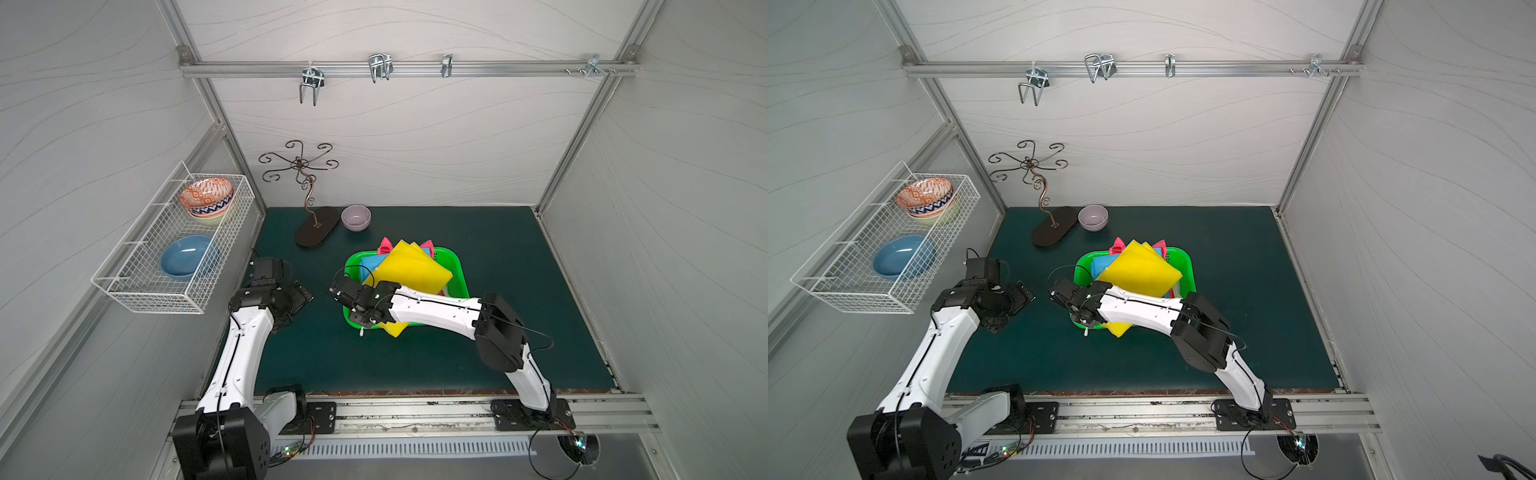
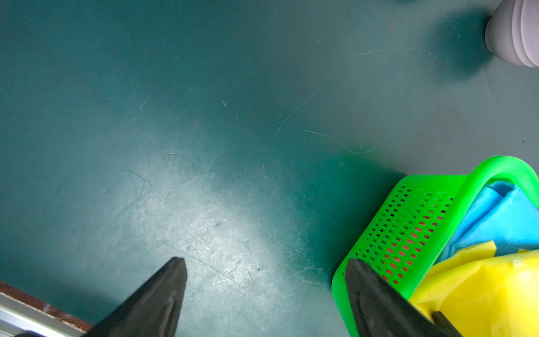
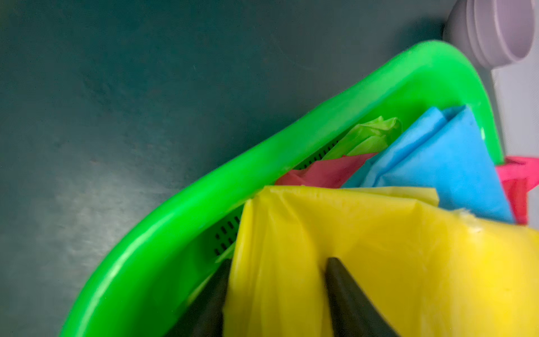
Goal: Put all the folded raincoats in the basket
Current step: Adjust the raincoat in the basket.
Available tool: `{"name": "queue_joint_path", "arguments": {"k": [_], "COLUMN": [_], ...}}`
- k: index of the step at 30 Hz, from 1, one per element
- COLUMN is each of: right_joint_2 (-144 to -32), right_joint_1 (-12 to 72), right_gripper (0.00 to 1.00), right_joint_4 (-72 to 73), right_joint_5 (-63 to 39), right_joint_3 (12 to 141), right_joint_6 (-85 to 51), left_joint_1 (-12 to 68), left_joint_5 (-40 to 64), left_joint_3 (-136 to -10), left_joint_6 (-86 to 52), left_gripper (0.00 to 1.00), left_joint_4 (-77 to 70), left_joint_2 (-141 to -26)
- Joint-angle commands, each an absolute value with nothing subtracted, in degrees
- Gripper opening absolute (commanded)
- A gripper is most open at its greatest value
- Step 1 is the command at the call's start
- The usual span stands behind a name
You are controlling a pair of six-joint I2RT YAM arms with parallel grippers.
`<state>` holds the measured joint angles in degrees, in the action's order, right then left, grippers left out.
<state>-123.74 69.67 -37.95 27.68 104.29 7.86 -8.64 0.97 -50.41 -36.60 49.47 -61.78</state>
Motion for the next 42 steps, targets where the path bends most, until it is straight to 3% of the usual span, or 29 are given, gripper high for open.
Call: {"name": "queue_joint_path", "arguments": {"k": [1, 9, 16, 21, 29, 33, 36, 40, 42], "right_joint_2": [-125.62, -129.58, -132.03, -136.46, -134.88, -132.54, -130.39, -127.02, -123.57], "right_joint_1": [70.05, 69.88, 69.39, 67.20, 65.17, 63.08, 61.69, 60.59, 59.30], "right_gripper": [0.31, 0.00, 0.00, 0.00, 0.00, 0.25, 0.35, 0.66, 0.70], "right_joint_4": [-37.70, -46.61, -58.42, -70.48, -60.16, -52.53, -47.33, -45.00, -42.07], "right_joint_5": [32.06, 37.83, 50.23, 46.74, 37.68, 32.49, 25.72, 22.03, 17.58], "right_joint_3": [106.64, 119.53, 127.70, 134.09, 130.12, 128.32, 126.10, 125.06, 122.51], "right_joint_6": [7.27, -7.37, -30.38, -45.18, -48.64, -46.79, -48.30, -46.75, -44.25], "left_joint_1": [-9.01, -9.13, -9.12, -9.12, -9.11, -9.14, -9.13, -9.11, -9.11], "left_joint_5": [1.49, 1.81, 5.63, 7.62, 10.93, 12.74, 12.66, 12.50, 14.20], "left_joint_3": [-50.45, -51.29, -53.22, -53.61, -53.96, -53.73, -53.62, -53.79, -53.62], "left_joint_6": [-35.78, -35.41, -34.90, -34.63, -34.38, -34.45, -34.37, -33.44, -31.71], "left_gripper": [0.90, 0.89, 0.89, 0.89, 0.88, 0.88, 0.88, 0.90, 0.94], "left_joint_4": [48.25, 48.09, 47.81, 47.15, 44.89, 44.01, 43.77, 43.47, 41.76], "left_joint_2": [-61.06, -61.25, -64.18, -65.18, -68.33, -68.45, -68.12, -68.71, -68.59]}}
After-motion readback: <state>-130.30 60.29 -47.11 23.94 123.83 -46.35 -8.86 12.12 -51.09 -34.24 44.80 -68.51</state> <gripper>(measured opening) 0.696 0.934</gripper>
